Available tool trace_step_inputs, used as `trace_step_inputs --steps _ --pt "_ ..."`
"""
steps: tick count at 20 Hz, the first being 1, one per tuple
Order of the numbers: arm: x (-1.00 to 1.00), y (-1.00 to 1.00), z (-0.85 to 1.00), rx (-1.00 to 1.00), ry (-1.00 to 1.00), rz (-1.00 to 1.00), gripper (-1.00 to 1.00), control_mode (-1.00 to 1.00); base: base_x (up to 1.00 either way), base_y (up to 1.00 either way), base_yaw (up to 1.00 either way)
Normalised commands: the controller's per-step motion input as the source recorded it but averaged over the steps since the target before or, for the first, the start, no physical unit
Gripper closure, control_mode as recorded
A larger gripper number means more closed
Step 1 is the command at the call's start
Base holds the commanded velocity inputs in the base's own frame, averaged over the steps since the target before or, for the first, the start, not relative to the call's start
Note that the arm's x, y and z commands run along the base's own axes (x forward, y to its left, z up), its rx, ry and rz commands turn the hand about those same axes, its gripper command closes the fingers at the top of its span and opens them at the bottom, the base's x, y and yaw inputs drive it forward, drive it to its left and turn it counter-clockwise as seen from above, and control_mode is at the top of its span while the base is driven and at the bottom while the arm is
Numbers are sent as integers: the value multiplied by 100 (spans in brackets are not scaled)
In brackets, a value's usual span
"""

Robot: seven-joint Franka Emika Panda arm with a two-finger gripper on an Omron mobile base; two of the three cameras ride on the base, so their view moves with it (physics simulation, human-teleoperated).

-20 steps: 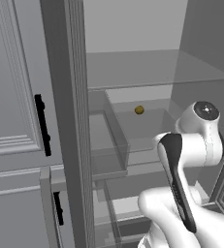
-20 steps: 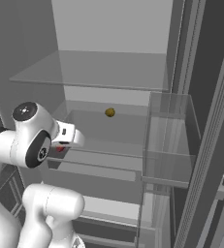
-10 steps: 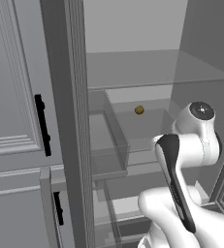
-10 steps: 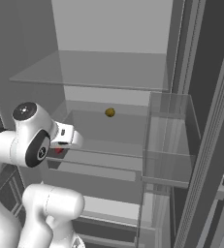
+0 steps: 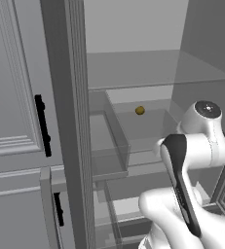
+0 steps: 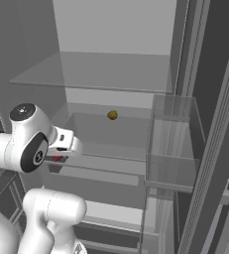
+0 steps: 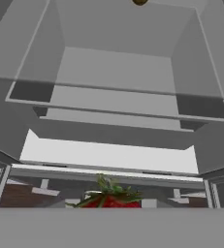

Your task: Take the strawberry from the fridge and place it on top of the pancake, located on the dining counter.

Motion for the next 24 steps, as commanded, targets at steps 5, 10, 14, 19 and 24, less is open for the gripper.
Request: trace_step_inputs --steps 5,10,14,19,24 --pt "-33 0 -10 0 0 0 100 100 -25 0 0" --pt "0 0 0 0 0 0 100 100 -74 0 0" --pt "0 0 0 0 0 0 100 100 -86 0 0" --pt "0 0 0 0 0 0 100 100 -78 0 0" --pt "0 0 0 0 0 0 100 100 -75 0 0"
